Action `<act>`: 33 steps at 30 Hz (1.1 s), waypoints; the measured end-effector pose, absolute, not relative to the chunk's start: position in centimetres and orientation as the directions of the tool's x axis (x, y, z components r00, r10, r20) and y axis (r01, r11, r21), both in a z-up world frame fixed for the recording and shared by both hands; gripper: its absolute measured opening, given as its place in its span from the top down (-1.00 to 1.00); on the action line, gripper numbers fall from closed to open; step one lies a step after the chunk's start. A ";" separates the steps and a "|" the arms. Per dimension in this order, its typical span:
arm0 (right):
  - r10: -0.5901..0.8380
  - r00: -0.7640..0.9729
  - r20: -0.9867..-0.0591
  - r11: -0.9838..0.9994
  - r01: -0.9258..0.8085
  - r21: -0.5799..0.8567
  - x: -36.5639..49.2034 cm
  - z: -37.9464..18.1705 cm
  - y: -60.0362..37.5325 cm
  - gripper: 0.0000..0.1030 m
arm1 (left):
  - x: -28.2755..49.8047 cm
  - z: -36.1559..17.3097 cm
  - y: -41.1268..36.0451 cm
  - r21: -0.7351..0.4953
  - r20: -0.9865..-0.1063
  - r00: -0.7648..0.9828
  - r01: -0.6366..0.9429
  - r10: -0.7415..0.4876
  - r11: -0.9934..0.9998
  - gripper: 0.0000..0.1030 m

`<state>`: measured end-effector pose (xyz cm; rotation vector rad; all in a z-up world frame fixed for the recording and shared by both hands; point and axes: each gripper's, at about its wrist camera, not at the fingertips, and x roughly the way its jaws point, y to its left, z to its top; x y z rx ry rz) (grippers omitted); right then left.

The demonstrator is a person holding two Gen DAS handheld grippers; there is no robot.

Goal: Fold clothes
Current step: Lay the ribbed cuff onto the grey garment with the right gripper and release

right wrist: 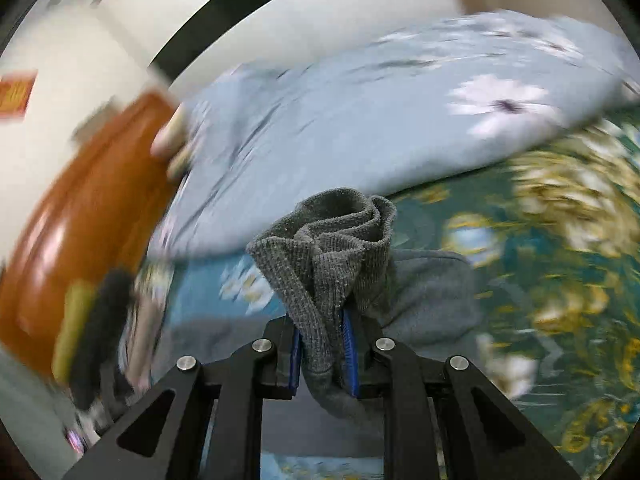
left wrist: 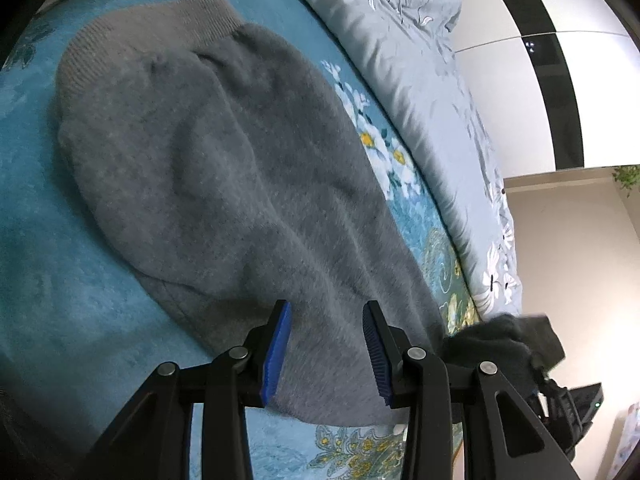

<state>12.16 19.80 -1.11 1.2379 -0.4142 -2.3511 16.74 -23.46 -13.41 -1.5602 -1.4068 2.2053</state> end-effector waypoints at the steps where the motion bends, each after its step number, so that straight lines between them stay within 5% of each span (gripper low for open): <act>1: -0.523 -0.469 -0.712 -0.852 0.269 0.448 12.4 -2.0 17.7 0.64 | 16.8 -13.4 -23.6 -0.720 -0.692 -0.477 0.404 0.542 -0.565 0.19; 10: -0.375 -0.304 -0.876 -0.890 0.381 0.249 15.7 -9.9 5.9 0.46 | 17.3 -13.5 -24.8 -0.754 -0.657 -0.504 0.417 0.560 -0.508 0.16; 14: -0.440 -0.206 -0.874 -0.846 0.422 0.326 16.3 -10.6 5.9 -0.01 | 17.2 -13.5 -24.8 -0.760 -0.649 -0.499 0.409 0.575 -0.504 0.14; 22: -0.492 -0.255 -0.833 -0.864 0.261 0.431 15.2 -8.4 13.4 -0.02 | 16.7 -12.4 -23.0 -0.757 -0.649 -0.463 0.319 0.603 -0.570 0.09; 33: -0.022 -0.378 -0.926 -0.989 -0.126 0.075 17.9 -12.4 29.6 -0.33 | 16.1 -11.0 -14.8 -0.669 -0.722 -0.307 0.081 0.620 -0.739 0.09</act>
